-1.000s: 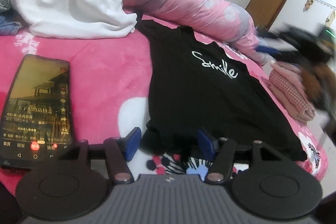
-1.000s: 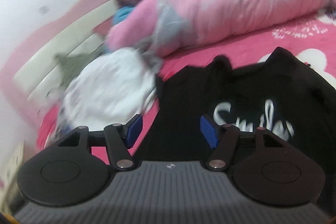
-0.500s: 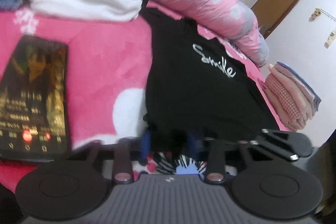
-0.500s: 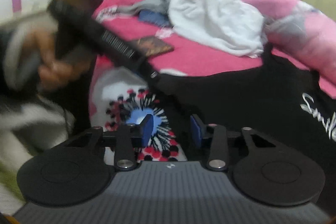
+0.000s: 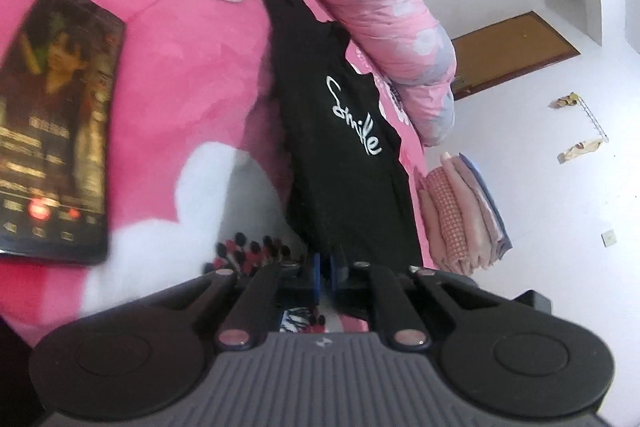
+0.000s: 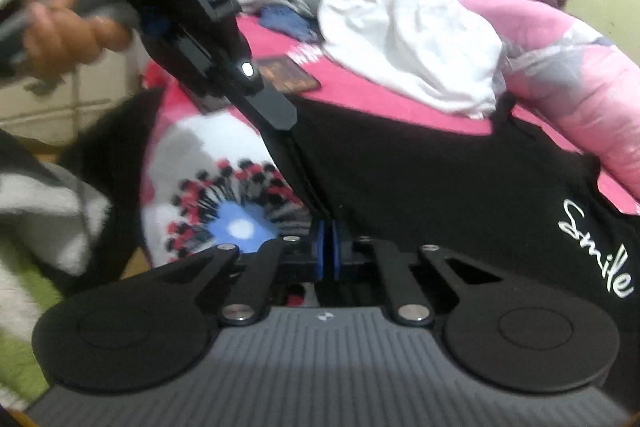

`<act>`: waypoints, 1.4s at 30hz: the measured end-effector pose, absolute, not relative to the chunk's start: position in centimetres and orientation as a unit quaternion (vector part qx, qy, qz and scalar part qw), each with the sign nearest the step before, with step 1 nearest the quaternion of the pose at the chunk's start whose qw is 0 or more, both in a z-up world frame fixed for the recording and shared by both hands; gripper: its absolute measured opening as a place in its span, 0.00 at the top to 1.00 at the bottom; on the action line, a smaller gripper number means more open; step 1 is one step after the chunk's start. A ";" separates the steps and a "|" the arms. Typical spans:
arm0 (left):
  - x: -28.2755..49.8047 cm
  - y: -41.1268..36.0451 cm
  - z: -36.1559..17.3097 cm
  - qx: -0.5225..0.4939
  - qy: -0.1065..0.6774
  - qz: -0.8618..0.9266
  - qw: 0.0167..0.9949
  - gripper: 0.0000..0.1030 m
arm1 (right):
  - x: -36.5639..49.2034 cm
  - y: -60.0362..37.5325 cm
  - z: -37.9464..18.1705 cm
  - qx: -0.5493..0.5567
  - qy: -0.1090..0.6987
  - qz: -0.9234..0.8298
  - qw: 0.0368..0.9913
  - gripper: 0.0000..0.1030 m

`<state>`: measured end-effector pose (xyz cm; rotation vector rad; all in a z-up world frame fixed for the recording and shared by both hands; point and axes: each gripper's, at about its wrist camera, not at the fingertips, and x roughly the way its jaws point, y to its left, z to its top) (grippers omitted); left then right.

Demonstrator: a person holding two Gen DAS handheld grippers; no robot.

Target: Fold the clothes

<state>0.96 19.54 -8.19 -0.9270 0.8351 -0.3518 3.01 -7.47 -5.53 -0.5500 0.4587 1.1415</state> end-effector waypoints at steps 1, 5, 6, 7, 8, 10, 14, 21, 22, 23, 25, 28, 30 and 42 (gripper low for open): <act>0.9 19.8 -8.3 -0.425 0.394 -0.156 0.800 0.96 | 3.1 -7.8 -5.0 -0.248 0.215 0.539 0.776 0.97; 0.8 19.8 -9.1 -0.378 0.429 -0.120 0.811 0.95 | 3.7 -7.7 -4.6 -0.235 0.239 0.562 0.756 0.97; 0.6 19.6 -9.2 -0.363 0.435 -0.113 0.816 0.95 | 3.7 -7.3 -5.2 -0.238 0.251 0.566 0.748 0.97; 0.4 19.5 -9.3 -0.348 0.441 -0.105 0.821 0.94 | 3.7 -6.9 -5.9 -0.242 0.262 0.570 0.740 0.97; 0.2 19.3 -9.4 -0.332 0.446 -0.098 0.825 0.93 | 3.5 -6.4 -6.7 -0.255 0.271 0.569 0.733 0.96; -0.2 19.0 -9.4 -0.302 0.455 -0.085 0.833 0.89 | 3.0 -5.8 -7.9 -0.272 0.277 0.563 0.729 0.94; -1.6 18.7 -7.7 -0.256 0.441 -0.069 0.857 0.75 | 2.1 -6.6 -7.4 -0.262 0.264 0.559 0.741 0.91; -3.4 17.8 -4.5 -0.215 0.397 -0.055 0.891 0.67 | 0.8 -9.3 -6.4 -0.218 0.234 0.554 0.769 0.88; -3.3 17.6 -4.3 -0.213 0.390 -0.056 0.894 0.67 | 0.9 -9.6 -6.2 -0.206 0.227 0.549 0.777 0.88; -3.3 17.4 -4.0 -0.211 0.383 -0.058 0.897 0.67 | 1.4 -9.8 -6.1 -0.191 0.225 0.542 0.787 0.88; -3.1 16.9 -3.8 -0.210 0.377 -0.062 0.900 0.67 | 2.4 -9.5 -5.9 -0.172 0.223 0.526 0.802 0.88; -3.2 15.6 -4.2 -0.190 0.378 -0.076 0.903 0.60 | 3.9 -8.8 -5.6 -0.142 0.227 0.517 0.813 0.88; -3.4 14.6 -4.5 -0.168 0.379 -0.086 0.906 0.55 | 5.0 -8.5 -5.5 -0.120 0.242 0.510 0.817 0.85; -1.4 13.6 -8.2 -0.185 0.367 -0.079 0.908 0.72 | 8.2 -8.8 -6.3 0.009 0.334 0.480 0.811 0.75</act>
